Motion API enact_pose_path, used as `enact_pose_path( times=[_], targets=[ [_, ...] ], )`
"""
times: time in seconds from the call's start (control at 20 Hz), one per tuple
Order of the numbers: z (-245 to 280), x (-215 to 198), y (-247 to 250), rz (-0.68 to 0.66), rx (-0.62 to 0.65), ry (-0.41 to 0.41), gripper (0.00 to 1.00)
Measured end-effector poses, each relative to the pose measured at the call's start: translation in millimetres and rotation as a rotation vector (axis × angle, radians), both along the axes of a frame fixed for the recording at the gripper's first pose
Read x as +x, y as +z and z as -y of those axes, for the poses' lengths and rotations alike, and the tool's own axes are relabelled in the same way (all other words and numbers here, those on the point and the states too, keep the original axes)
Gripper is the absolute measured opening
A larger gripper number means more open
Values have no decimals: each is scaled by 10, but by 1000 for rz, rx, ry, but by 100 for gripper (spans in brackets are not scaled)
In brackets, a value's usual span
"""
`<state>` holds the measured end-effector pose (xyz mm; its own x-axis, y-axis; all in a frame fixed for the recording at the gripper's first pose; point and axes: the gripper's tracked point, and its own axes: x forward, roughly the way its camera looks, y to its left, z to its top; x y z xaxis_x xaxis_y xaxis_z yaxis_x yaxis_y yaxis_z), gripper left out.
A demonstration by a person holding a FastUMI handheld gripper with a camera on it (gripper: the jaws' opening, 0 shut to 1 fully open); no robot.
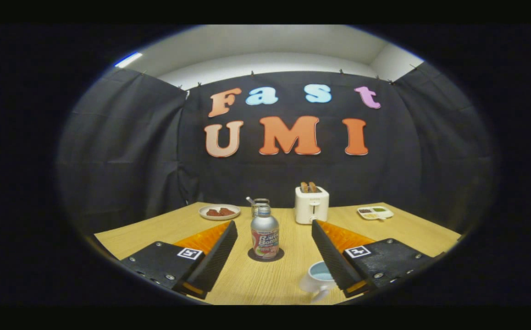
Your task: Take the bottle from table, then pour the juice into the cup, finally place the bottle on the coaster
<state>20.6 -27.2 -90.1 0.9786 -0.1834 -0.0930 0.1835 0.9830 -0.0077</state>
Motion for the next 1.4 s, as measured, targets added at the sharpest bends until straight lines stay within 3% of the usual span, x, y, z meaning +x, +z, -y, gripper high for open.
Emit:
enact_pose_path(
  times=[0.45, 0.9, 1.4],
  targets=[
    [282, -569, 574, 103, -57, -67, 97],
    [153, -913, 1183, 219, -21, -24, 96],
    [18, -1058, 1352, 251, -43, -4, 96]
  ],
)
